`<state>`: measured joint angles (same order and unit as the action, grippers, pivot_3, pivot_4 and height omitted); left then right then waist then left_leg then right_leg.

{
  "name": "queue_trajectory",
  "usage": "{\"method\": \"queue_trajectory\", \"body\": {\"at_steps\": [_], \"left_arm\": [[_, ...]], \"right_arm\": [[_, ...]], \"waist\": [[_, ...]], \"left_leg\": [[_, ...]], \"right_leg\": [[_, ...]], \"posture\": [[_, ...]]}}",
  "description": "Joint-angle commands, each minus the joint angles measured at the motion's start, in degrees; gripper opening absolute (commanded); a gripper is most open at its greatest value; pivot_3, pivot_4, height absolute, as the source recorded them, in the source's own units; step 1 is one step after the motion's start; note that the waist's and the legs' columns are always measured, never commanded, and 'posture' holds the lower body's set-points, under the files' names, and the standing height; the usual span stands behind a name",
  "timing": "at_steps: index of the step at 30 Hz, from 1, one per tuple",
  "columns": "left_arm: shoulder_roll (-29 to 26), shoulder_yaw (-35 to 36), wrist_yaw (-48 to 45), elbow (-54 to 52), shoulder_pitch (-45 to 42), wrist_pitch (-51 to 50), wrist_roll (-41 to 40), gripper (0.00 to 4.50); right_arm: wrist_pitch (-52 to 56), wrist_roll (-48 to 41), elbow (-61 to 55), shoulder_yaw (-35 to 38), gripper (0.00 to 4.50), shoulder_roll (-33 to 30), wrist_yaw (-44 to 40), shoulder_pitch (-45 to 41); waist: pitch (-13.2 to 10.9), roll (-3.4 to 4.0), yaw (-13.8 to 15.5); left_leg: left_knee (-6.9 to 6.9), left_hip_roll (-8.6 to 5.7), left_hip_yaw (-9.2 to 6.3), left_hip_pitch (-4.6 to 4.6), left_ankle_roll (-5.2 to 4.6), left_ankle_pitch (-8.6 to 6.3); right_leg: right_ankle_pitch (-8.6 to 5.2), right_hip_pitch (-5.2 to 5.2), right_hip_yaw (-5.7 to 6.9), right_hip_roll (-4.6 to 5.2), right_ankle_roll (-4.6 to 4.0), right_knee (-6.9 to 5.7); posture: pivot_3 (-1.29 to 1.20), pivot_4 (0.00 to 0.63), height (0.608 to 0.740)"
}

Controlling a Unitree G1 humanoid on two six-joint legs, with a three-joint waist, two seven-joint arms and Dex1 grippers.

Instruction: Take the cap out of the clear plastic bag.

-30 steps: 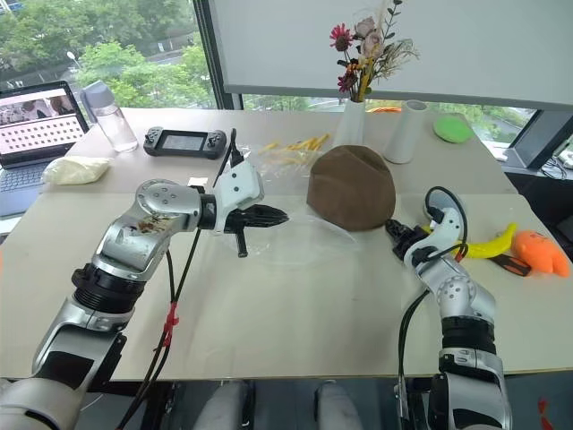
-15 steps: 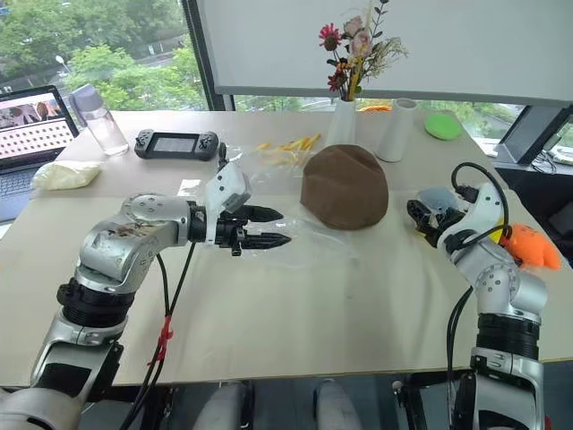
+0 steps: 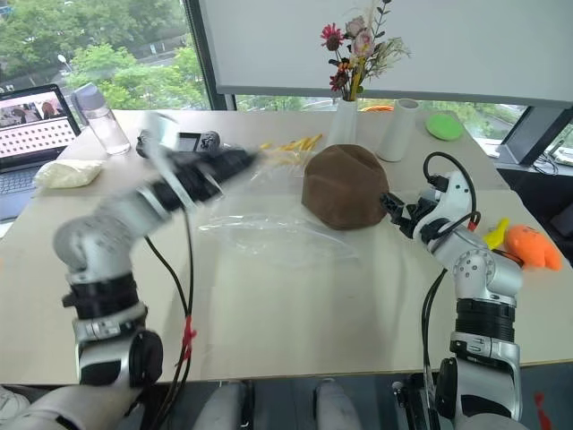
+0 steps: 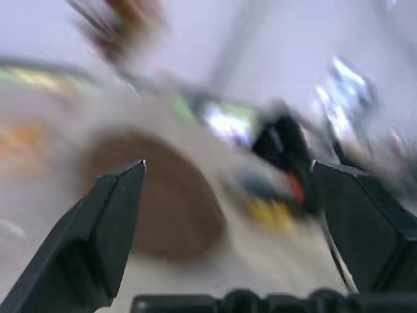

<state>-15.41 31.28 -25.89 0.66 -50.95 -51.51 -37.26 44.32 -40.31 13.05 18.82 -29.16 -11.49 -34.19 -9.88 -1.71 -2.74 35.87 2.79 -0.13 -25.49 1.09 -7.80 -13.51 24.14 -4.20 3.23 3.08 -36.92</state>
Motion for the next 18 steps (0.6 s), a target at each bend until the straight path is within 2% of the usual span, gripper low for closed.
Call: {"method": "queue_trajectory", "body": {"at_steps": [1, 3, 5, 7, 9, 13, 18], "left_arm": [[-4.33, 8.3, 8.71, 11.72, -0.4, 10.53, 2.05, 4.37], [-7.0, 6.87, 10.96, 16.46, 3.83, 17.31, 7.66, 4.37], [-8.3, 4.53, 12.27, 18.78, 9.64, 21.8, 12.2, 4.37], [-7.78, 1.89, 13.57, 18.59, 16.39, 30.97, 17.47, 4.37], [-6.81, -0.31, 13.99, 18.71, 21.38, 35.49, 20.24, 4.37], [-5.85, -8.84, 22.76, 17.31, 30.03, 47.1, 33.74, 4.37], [-1.97, -13.53, 18.36, 10.91, 35.64, 50.26, 31.79, 4.37]], "right_arm": [[0.83, 1.05, -2.8, 0.54, 4.5, -0.72, -1.06, 0.18], [-1.89, 3.85, -3.41, -0.98, 4.5, -0.46, -1.29, 1.05], [-9.73, 11.03, -4.14, -4.45, 4.5, -0.38, -0.34, 3.02], [-11.19, 13.47, -5.48, -7.6, 4.5, -0.99, -3.81, 6.22], [-15.67, 15.6, -7.64, -9.01, 4.5, 0.02, -5.87, 9.39], [-24.02, 22.84, -7.22, -11.28, 4.5, 2.62, -2.98, 13.55], [-36.41, 28.5, -2.81, -10.78, 4.5, 6.79, 0.37, 17.06]], "waist": [[0.02, 0.02, -0.13], [0.01, 0.02, 0.0], [0.02, 0.02, 0.09], [-0.03, -0.13, 0.48], [0.04, -0.25, 0.99], [0.07, -0.26, 1.39], [0.14, -0.26, 1.94]], "left_leg": [[-0.05, -0.02, 0.01, 0.02, 0.0, 0.0], [-0.11, -0.03, 0.02, 0.04, -0.01, -0.01], [-0.11, -0.05, 0.03, 0.04, -0.01, -0.01], [-0.06, -0.05, 0.04, -0.1, 0.02, 0.01], [-0.04, -0.05, 0.04, -0.12, 0.04, 0.02], [-0.05, -0.05, 0.09, -0.06, 0.05, 0.01], [-0.06, -0.03, 0.13, -0.02, 0.06, 0.01]], "right_leg": [[0.0, -0.01, -0.01, 0.02, 0.0, 0.02], [0.02, 0.0, -0.02, 0.02, -0.04, 0.02], [0.13, 0.01, -0.02, 0.03, -0.21, 0.01], [0.25, 0.11, 0.01, 0.06, -0.28, 0.04], [0.33, 0.04, 0.04, 0.08, -0.31, 0.13], [0.37, 0.0, 0.03, 0.11, -0.34, 0.18], [0.38, -0.01, 0.03, 0.12, -0.35, 0.17]], "posture": [[0.0, 0.15, 0.74], [0.0, 0.15, 0.74], [0.0, 0.15, 0.74], [0.0, 0.15, 0.74], [0.0, 0.15, 0.74], [0.0, 0.15, 0.74], [0.0, 0.15, 0.74]]}}
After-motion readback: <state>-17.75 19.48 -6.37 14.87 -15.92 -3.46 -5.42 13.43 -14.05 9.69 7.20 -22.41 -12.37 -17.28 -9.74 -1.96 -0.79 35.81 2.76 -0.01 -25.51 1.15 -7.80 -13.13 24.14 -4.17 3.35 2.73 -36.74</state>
